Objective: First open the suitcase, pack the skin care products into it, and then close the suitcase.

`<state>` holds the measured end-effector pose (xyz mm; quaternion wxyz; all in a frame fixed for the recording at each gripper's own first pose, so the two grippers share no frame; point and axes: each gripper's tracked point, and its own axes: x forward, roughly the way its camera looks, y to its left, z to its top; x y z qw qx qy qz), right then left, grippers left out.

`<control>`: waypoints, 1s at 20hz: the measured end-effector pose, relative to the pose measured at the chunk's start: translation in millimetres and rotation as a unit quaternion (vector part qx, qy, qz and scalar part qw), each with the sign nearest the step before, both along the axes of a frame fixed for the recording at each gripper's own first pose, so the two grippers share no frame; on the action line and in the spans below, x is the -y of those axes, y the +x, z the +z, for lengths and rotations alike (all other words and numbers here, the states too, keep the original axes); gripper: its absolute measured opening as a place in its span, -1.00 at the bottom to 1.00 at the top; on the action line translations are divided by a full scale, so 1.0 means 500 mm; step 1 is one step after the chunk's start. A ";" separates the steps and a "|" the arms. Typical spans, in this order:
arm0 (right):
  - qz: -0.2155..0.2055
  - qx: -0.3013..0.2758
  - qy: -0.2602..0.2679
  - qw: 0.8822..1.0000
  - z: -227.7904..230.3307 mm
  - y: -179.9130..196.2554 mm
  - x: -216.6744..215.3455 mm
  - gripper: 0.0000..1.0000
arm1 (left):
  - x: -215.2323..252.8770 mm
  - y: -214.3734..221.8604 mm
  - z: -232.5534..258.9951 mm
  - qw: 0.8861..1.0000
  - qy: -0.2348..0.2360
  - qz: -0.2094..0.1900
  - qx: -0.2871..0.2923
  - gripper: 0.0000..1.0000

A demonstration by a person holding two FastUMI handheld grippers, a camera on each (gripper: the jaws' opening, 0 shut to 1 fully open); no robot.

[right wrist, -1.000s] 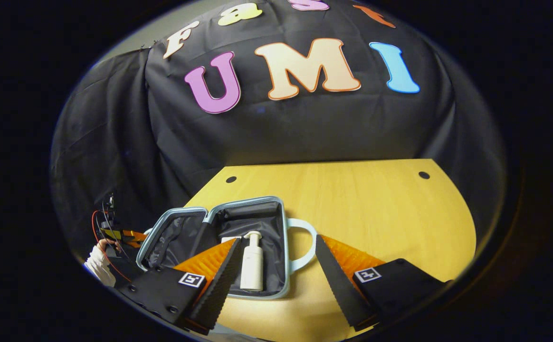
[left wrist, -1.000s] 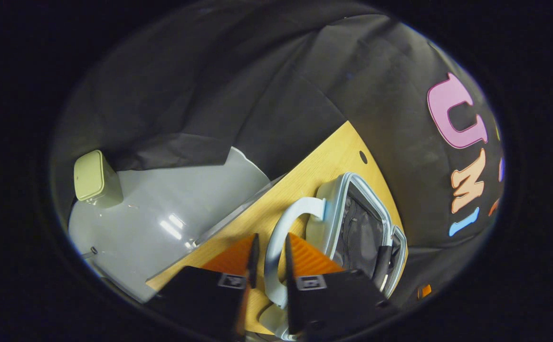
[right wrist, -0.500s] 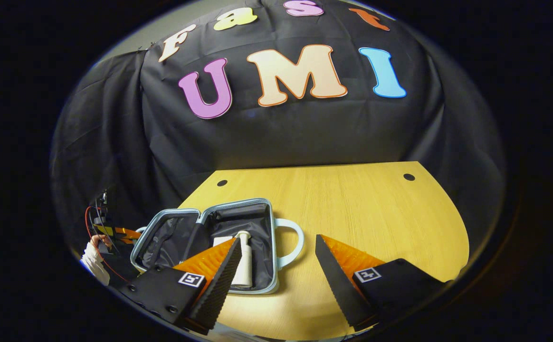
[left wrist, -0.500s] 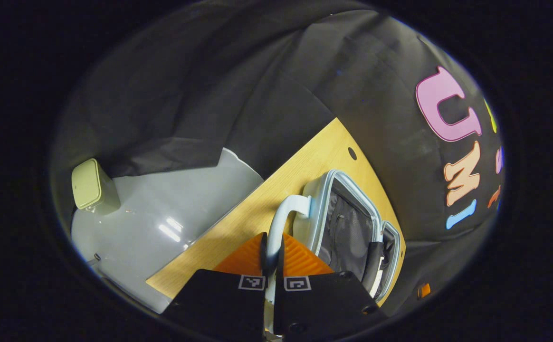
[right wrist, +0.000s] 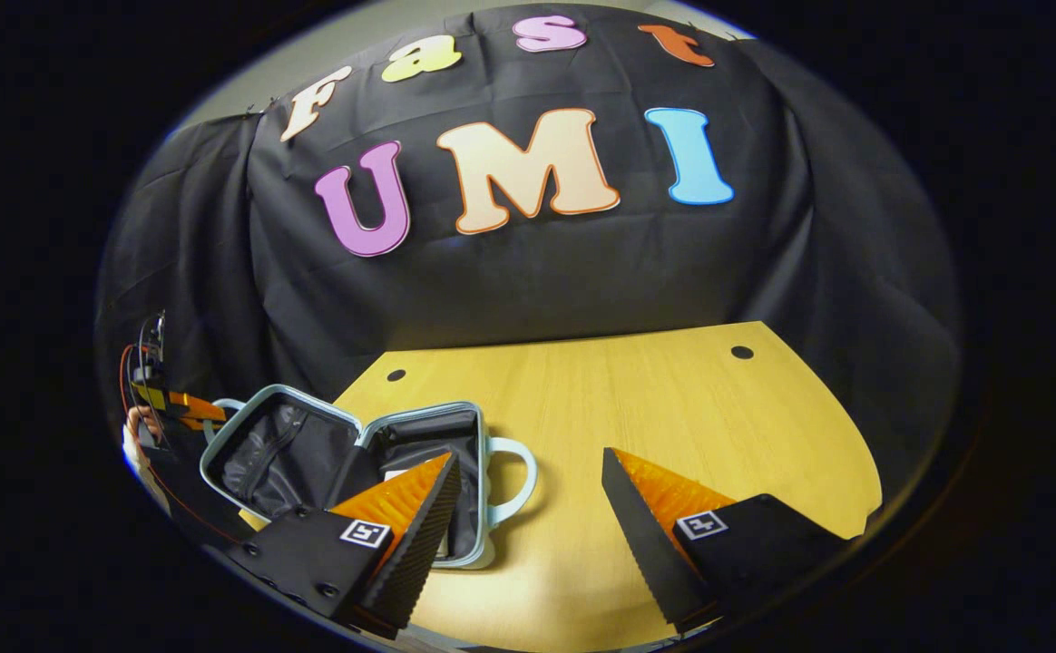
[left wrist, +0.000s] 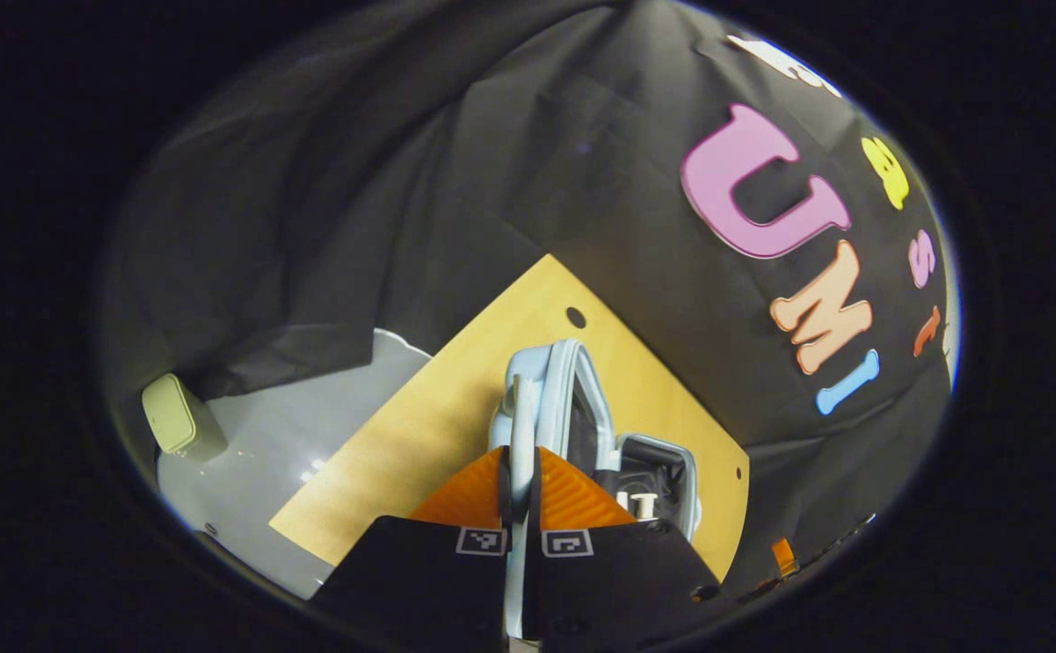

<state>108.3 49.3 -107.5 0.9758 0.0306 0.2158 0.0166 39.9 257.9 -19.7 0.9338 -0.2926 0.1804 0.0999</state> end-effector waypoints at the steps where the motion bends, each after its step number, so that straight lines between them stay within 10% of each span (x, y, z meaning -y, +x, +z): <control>1: -0.002 0.001 0.004 1.000 0.003 0.000 0.014 0.96 | 0.028 0.005 0.023 1.000 0.013 -0.010 0.000 -1.00; 11: 0.032 0.003 -0.027 0.999 0.011 0.008 0.201 0.96 | 0.416 0.069 0.151 0.994 0.078 -0.074 0.031 -1.00; 20: 0.079 -0.003 -0.021 0.997 0.005 0.024 0.295 0.97 | 0.716 0.218 0.024 0.989 0.102 -0.107 -0.001 -1.00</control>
